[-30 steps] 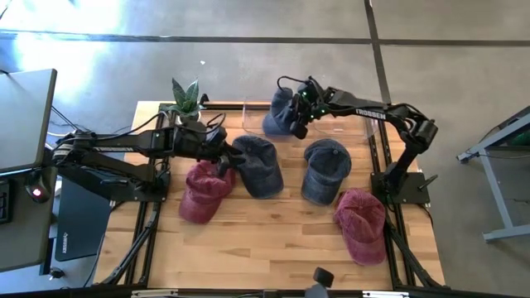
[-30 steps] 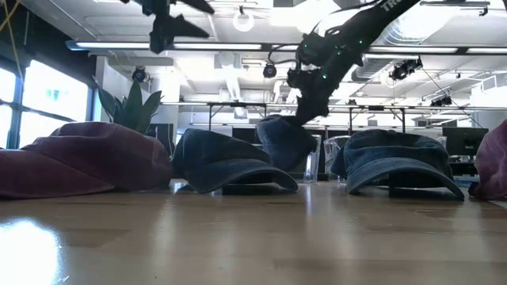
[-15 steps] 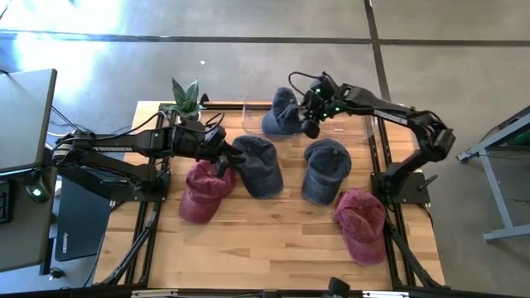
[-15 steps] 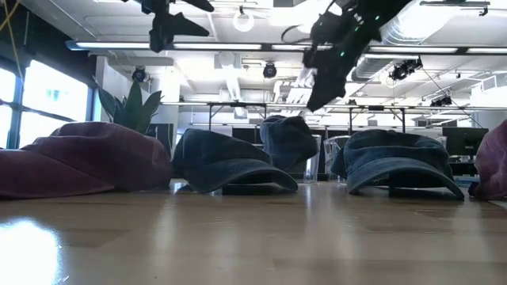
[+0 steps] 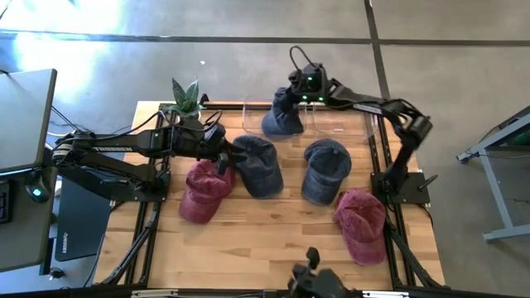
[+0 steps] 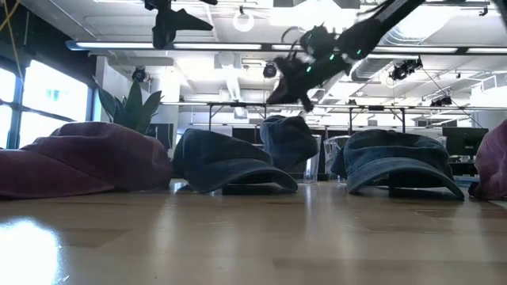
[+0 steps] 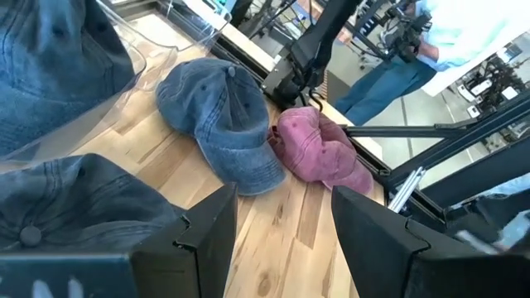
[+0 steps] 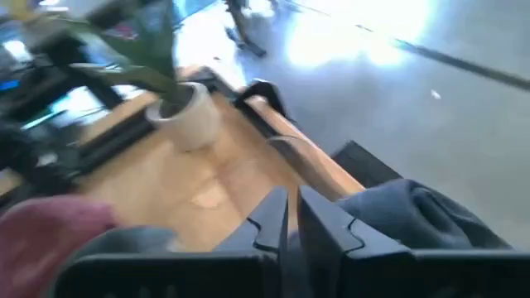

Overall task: Pick & Place hat
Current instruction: Put the bottom dark blue cap into the left transparent bin

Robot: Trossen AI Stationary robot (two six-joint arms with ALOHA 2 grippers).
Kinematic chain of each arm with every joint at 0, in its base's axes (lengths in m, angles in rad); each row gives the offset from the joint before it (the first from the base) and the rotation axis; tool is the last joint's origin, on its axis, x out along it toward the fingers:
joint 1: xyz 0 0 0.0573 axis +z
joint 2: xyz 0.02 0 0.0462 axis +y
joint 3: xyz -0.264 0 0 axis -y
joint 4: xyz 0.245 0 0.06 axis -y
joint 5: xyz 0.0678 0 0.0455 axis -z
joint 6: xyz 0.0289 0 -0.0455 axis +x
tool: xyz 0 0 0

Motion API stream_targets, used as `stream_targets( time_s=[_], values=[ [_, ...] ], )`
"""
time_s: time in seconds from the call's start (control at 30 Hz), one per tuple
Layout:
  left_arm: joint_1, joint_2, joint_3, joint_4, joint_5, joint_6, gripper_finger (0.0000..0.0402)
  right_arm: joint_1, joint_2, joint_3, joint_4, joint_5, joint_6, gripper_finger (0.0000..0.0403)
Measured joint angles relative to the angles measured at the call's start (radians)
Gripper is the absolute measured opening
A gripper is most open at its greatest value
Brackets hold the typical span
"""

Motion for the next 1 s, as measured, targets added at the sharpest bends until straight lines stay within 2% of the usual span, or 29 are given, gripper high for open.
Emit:
stream_targets(
  time_s=[0.13,0.37,0.5,0.73,0.83,0.9,1.0],
  values=[
    [0.000,0.000,0.000,0.000,-0.023,-0.037,0.0192,-0.010,0.091,0.091,-0.081,0.025,0.008,0.0005],
    [0.000,0.000,0.000,0.000,-0.025,-0.065,0.0192,-0.012,0.123,0.281,-0.645,0.167,-0.123,0.0002],
    [0.000,0.000,0.000,0.000,-0.025,-0.066,0.0192,-0.016,0.121,0.310,-0.844,0.179,-0.179,0.0003],
    [0.000,0.017,-0.002,-0.002,-0.022,-0.064,0.0192,-0.020,0.116,0.242,-0.887,0.118,-0.225,0.0002],
    [0.000,0.024,0.000,0.007,-0.015,-0.062,0.0192,-0.021,0.074,0.250,-0.883,0.030,-0.238,0.0002],
    [0.000,0.031,-0.001,-0.003,-0.005,-0.062,0.0192,-0.025,0.046,0.266,-0.835,-0.029,-0.248,0.0003],
    [0.000,0.035,0.001,0.007,0.006,-0.062,0.0192,-0.026,0.030,0.269,-0.672,-0.022,-0.203,0.0001]
  ],
)
